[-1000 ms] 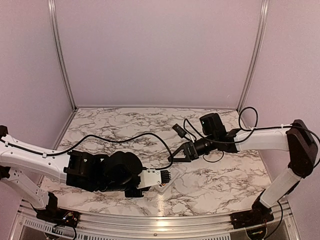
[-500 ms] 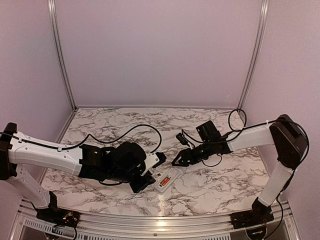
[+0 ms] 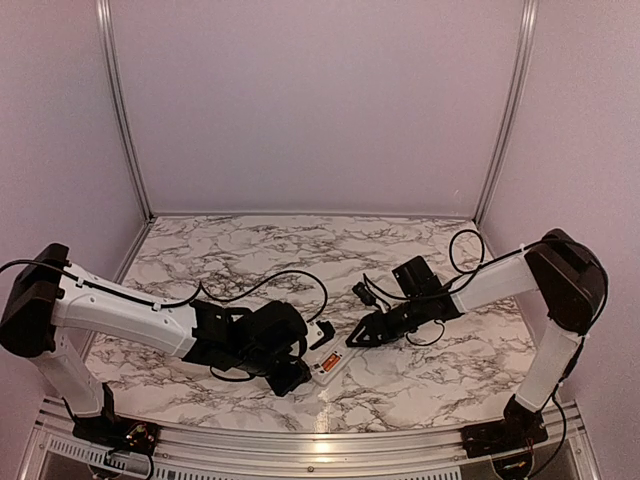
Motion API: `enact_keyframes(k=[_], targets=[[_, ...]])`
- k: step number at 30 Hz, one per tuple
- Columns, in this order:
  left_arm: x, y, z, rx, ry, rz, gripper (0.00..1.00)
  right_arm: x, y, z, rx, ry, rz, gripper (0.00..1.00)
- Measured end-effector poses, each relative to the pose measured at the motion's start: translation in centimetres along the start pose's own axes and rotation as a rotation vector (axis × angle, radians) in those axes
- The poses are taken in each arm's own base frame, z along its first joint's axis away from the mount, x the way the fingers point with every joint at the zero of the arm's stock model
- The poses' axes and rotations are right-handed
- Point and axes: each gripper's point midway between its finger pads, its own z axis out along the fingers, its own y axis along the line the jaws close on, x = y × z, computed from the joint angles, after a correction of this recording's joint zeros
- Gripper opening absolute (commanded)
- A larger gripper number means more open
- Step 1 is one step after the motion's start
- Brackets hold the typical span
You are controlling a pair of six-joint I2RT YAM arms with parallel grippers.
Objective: Load the batteries into the remote control
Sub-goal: Adjust the remote control without the battery cover at the center of the board, then hold the remote control without the battery cover at the center of the board.
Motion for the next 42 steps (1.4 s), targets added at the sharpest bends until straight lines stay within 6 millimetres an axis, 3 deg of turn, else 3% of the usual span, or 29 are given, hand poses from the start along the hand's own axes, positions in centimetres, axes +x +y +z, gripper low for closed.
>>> enact_keyframes(k=[4, 13, 19, 24, 33, 42], targets=[[1.1, 0.2, 1.1, -0.015, 0.052, 0.001, 0.09, 0.7, 0.6, 0.3, -0.044, 0.003, 0.001, 0.55], [-0.7, 0.2, 1.9, -0.036, 0.055, 0.001, 0.08, 2.7, 2.1, 0.5, -0.090, 0.030, 0.016, 0.52], [-0.6, 0.5, 2.5, -0.040, 0.084, 0.029, 0.11, 4.2, 2.7, 0.1, -0.107, 0.051, 0.039, 0.52], [-0.4, 0.6, 2.3, -0.031, 0.112, 0.090, 0.14, 4.2, 2.8, 0.0, -0.113, 0.050, 0.039, 0.53], [-2.3, 0.6, 2.2, -0.029, 0.133, 0.214, 0.15, 2.6, 2.5, -1.6, -0.131, -0.003, 0.045, 0.53], [-0.8, 1.7, 3.5, -0.037, 0.216, 0.240, 0.15, 2.6, 2.5, -1.6, -0.140, 0.000, 0.049, 0.53]])
